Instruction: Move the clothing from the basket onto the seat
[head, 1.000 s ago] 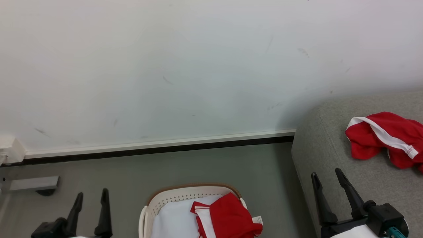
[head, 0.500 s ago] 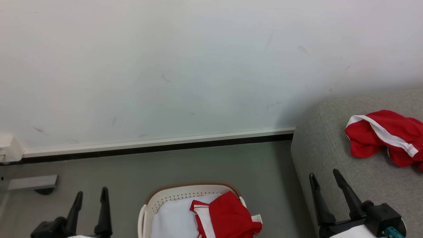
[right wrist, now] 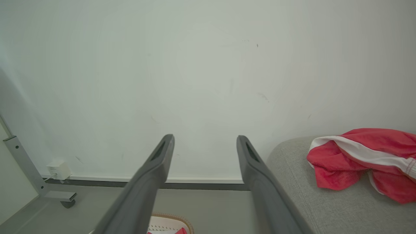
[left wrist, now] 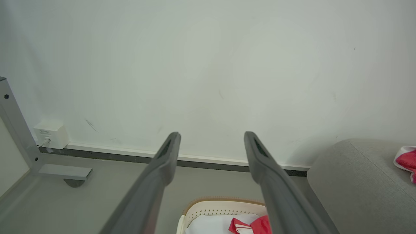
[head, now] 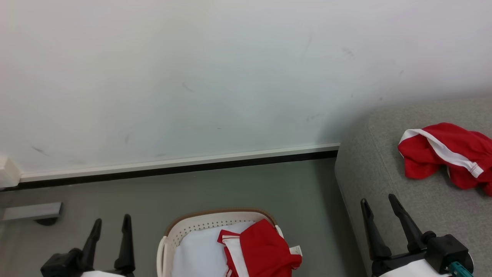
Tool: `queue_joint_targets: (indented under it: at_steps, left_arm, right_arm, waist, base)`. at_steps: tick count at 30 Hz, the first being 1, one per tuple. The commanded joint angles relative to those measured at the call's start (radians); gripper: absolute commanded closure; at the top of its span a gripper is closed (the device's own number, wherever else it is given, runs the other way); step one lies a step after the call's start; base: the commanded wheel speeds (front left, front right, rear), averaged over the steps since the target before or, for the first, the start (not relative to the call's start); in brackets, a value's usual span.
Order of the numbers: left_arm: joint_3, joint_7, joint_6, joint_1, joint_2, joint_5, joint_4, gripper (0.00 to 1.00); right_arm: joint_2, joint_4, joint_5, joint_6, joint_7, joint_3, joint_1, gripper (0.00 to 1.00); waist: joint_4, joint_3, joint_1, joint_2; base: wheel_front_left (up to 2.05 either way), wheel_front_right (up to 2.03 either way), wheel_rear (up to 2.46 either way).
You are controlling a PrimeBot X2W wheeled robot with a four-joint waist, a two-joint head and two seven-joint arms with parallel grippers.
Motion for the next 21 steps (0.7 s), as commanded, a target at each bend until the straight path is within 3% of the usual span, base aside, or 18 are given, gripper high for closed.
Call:
queue_joint_targets:
  at_steps: [1, 11, 21]
  left_arm:
    - [-0.002, 0.0, 0.001, -0.01, 0.008, -0.01, -0.003, 0.0]
    - [-0.041, 0.0, 0.001, -0.04, 0.038, -0.039, -0.016, 0.0]
    - [-0.114, 0.0, 0.001, -0.095, 0.104, -0.084, -0.02, 0.0]
  right_arm:
    - [-0.004, -0.004, -0.006, -0.003, -0.003, -0.005, -0.014, 0.0]
    - [0.002, -0.019, -0.025, -0.002, -0.003, -0.013, -0.033, 0.0]
    - [0.014, -0.059, -0.049, -0.002, -0.003, -0.032, -0.06, 0.0]
  waist:
    - [-0.003, 0.004, 0.0, -0.0001]
    - [-0.046, 0.064, 0.0, -0.0001]
    - [-0.1, 0.158, 0.0, -0.0001]
  base:
    - [0.0, 0.0, 0.0]
    - [0.0, 0.0, 0.0]
    - [0.0, 0.0, 0.0]
